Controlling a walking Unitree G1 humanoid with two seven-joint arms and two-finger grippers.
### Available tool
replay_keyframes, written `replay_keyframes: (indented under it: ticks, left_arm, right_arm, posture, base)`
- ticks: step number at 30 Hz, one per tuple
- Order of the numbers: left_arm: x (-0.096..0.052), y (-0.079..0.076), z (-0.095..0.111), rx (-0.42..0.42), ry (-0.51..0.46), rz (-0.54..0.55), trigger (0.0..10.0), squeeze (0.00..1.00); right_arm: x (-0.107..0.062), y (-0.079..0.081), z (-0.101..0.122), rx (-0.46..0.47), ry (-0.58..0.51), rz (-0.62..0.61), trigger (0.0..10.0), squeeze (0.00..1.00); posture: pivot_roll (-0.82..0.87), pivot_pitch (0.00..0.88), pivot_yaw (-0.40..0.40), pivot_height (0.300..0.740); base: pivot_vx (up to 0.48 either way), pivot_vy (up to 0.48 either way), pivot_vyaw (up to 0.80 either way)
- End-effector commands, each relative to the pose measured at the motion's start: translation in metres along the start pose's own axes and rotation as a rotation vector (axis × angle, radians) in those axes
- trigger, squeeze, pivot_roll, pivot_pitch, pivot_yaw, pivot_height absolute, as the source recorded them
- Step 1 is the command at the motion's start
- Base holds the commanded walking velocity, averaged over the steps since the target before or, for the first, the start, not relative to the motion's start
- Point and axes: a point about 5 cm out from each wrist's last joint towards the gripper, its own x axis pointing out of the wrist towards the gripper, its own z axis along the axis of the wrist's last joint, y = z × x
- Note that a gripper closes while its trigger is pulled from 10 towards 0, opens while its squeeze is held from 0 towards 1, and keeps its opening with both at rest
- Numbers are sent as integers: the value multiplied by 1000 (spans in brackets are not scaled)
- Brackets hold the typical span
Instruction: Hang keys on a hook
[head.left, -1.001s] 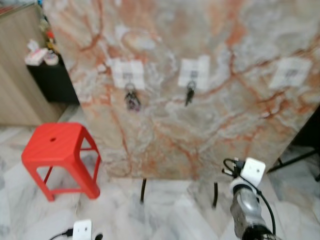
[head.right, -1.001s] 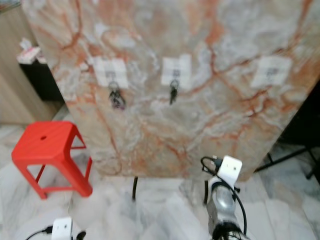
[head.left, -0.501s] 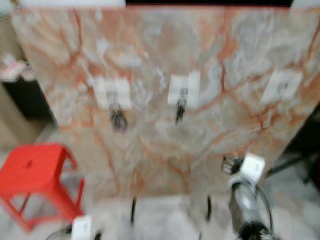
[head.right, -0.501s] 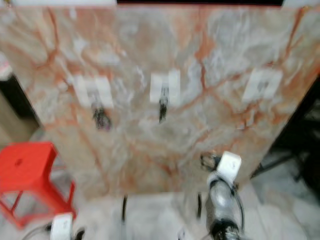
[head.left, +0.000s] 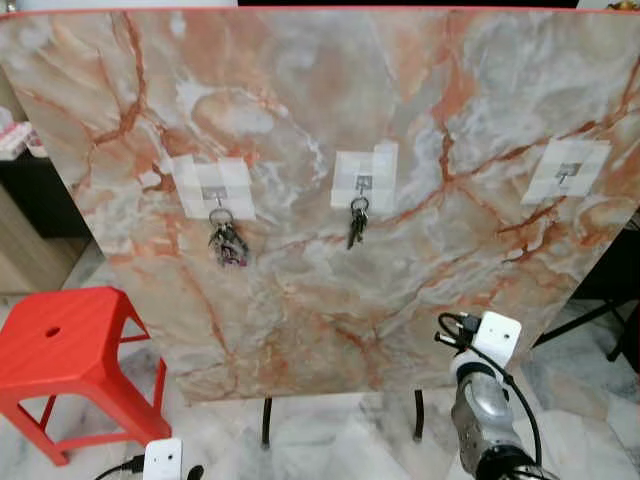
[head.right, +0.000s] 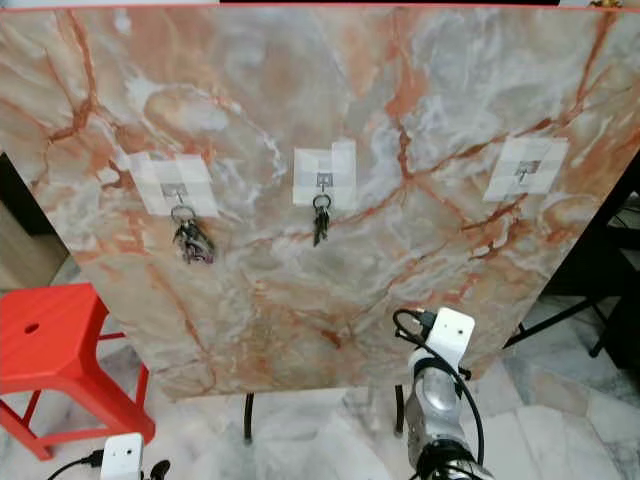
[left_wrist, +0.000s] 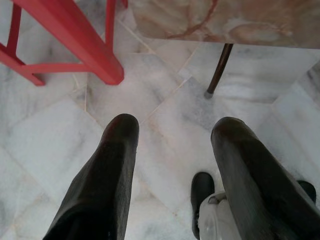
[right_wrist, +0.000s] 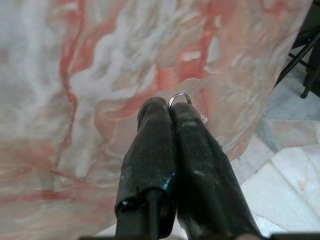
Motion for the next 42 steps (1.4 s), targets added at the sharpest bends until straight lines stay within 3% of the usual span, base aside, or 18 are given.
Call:
replay_keyframes:
  ticks: [1, 6, 23, 29, 38, 42]
  left_arm:
    - [0, 0, -1, 10, 9, -1, 10000, 0]
    - [0, 0, -2, 8, 14, 4, 10000, 0]
    - [-1, 0, -4, 6, 27, 4, 10000, 0]
    - [-1, 1, -4, 5, 28, 7, 10000, 0]
    - [-1, 1, -5, 6, 32, 6, 10000, 0]
    - [-1, 1, -6, 6, 33, 5, 10000, 0]
  right_arm:
    - [1, -4, 2, -2, -6, -12, 10000, 0]
    - [1, 3, 6, -64, -36, 26, 10000, 0]
    - [3, 3, 11, -62, -62, 11, 10000, 0]
    - [10, -21, 44, -126, -216, -219, 10000, 0]
    - [18, -25, 97, -189, -434, -335, 10000, 0]
    - [19, -22, 106, -208, -466, -323, 10000, 0]
  posture:
    - [-7, 0, -18, 740]
    - [-7, 0, -19, 740]
    - [-5, 0, -22, 740]
    - [-4, 0, -21, 740]
    - [-8, 0, -18, 740]
    - [-7, 0, -17, 740]
  base:
    - [0, -341, 0]
    - [0, -340, 0]
    - [0, -20, 0]
    - [0, 0, 0]
    - [0, 0, 0]
    - [0, 0, 0]
